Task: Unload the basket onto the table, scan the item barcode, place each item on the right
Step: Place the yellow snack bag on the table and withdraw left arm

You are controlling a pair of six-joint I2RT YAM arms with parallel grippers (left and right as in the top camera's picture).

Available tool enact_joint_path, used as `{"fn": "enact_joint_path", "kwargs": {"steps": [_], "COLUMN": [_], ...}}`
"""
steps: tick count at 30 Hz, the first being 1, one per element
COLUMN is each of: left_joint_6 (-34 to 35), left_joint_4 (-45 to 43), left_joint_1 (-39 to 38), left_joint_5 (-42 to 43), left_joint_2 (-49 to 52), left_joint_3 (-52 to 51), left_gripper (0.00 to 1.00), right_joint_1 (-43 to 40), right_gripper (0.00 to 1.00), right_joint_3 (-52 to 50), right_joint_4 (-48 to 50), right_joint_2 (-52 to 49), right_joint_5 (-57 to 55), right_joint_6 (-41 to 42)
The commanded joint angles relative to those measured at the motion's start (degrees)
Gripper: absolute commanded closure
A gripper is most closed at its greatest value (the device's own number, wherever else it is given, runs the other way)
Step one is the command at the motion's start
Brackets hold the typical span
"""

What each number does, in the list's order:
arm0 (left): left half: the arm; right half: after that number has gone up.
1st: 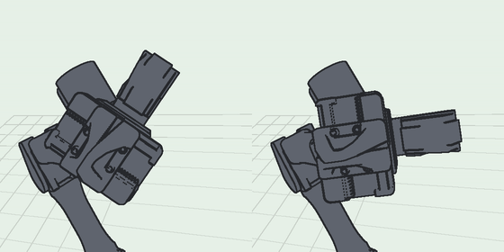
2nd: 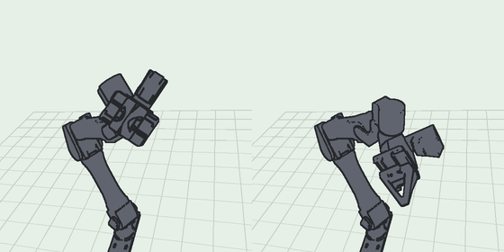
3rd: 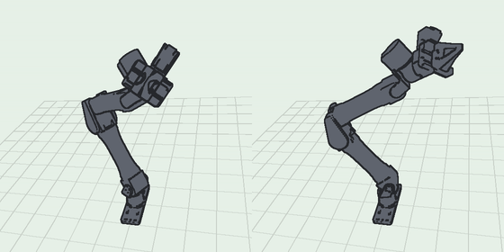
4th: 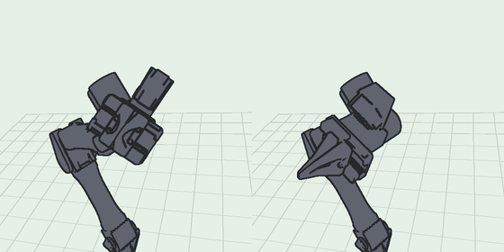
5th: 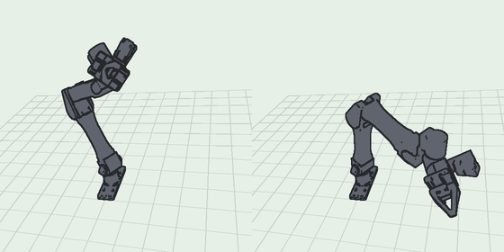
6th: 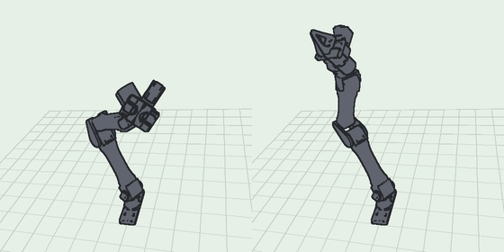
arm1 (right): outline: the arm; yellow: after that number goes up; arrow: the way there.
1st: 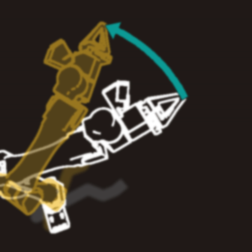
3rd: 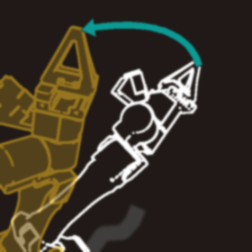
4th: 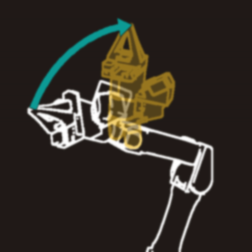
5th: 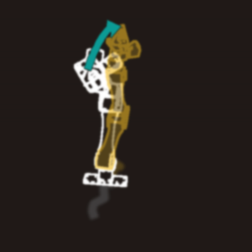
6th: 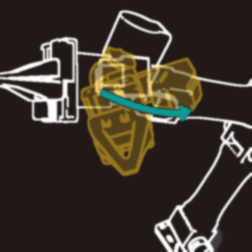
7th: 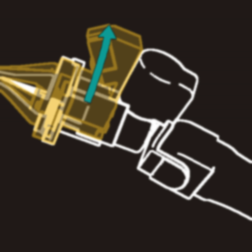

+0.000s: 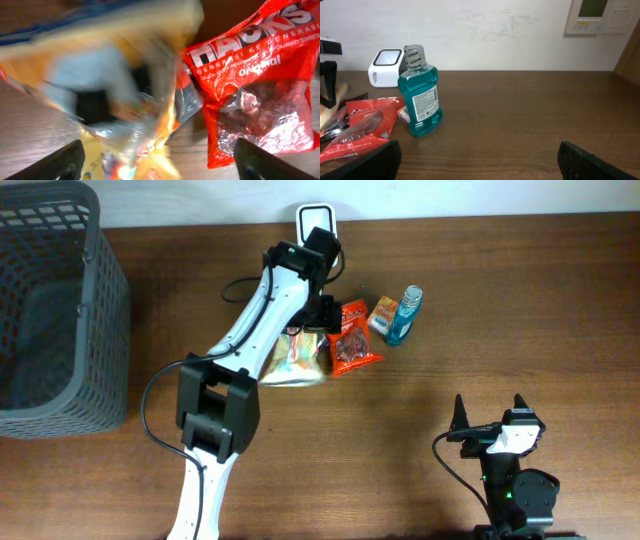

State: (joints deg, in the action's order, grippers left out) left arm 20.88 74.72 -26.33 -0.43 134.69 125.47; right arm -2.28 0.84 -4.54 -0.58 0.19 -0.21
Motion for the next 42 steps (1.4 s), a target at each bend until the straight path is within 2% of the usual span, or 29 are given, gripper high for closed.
{"fn": "enact_joint_path", "kwargs": {"steps": [1, 5, 9, 11, 15, 19, 20, 21, 22, 24, 25, 26, 29, 33, 38, 42], "left_joint_6": [-3.9, -3.8, -3.8, -3.8, -3.9, -7.2, -7.3, -7.3, -7.2, -3.0, -0.3, 2.4, 5.5, 12.1, 12.2, 12.1], "left_joint_4": [2.8, 9.7, 20.6, 22.0, 22.0, 22.0, 22.0, 22.0, 22.0, 22.0, 22.0, 22.0, 22.0, 22.0, 22.0, 22.0], "left_joint_1": [0.5, 2.2, 5.4, 7.8, 12.3, 15.0, 15.5, 16.0, 16.9, 21.0, 24.2, 28.3, 40.8, 52.4, 59.5, 60.6], "left_joint_5": [-1.1, -1.1, -1.1, -0.6, -0.7, -1.1, -2.9, -6.2, -10.6, -19.6, -21.1, -19.8, -11.3, -10.9, -10.9, -10.9], "left_joint_2": [-0.5, -0.5, -0.5, -1.8, -8.7, -14.8, -17.0, -18.6, -20.3, -22.4, -22.7, -22.8, -22.8, -22.8, -23.5, -27.1], "left_joint_3": [2.2, 13.6, 33.1, 39.5, 40.5, 38.1, 35.6, 33.4, 31.1, 28.7, 28.7, 28.6, 25.0, 16.8, 7.0, 4.0], "left_gripper": [0.03, 0.01, 0.01, 0.01, 0.01, 0.0, 0.16, 0.41, 0.55, 0.96, 1.0, 1.0, 1.0, 1.0, 1.0, 1.0], "right_joint_1": [-0.3, -0.3, -0.3, -0.3, -0.3, -0.3, -0.3, -0.3, -0.3, -0.3, -0.3, -0.3, -0.3, -0.3, -0.3, -0.3], "right_gripper": [0.02, 0.02, 0.02, 0.02, 0.02, 0.02, 0.02, 0.02, 0.02, 0.02, 0.02, 0.02, 0.02, 0.02, 0.02, 0.02], "right_joint_3": [-0.5, -0.5, -0.5, -0.5, -0.5, -0.5, -0.5, -0.5, -0.5, -0.5, -0.5, -0.5, -0.5, -0.5, -0.5, -0.5], "right_joint_4": [-0.1, -0.1, -0.1, -0.1, -0.1, -0.1, -0.1, -0.1, -0.1, -0.1, -0.1, -0.1, -0.1, -0.1, -0.1, -0.1], "right_joint_2": [0.4, 0.4, 0.4, 0.4, 0.4, 0.4, 0.4, 0.4, 0.4, 0.4, 0.4, 0.4, 0.4, 0.4, 0.4, 0.4], "right_joint_5": [-0.5, -0.5, -0.5, -0.5, -0.5, -0.5, -0.5, -0.5, -0.5, -0.5, -0.5, -0.5, -0.5, -0.5, -0.5, -0.5], "right_joint_6": [0.0, 0.0, 0.0, 0.0, 0.0, 0.0, 0.0, 0.0, 0.0, 0.0, 0.0, 0.0, 0.0, 0.0, 0.0, 0.0]}}
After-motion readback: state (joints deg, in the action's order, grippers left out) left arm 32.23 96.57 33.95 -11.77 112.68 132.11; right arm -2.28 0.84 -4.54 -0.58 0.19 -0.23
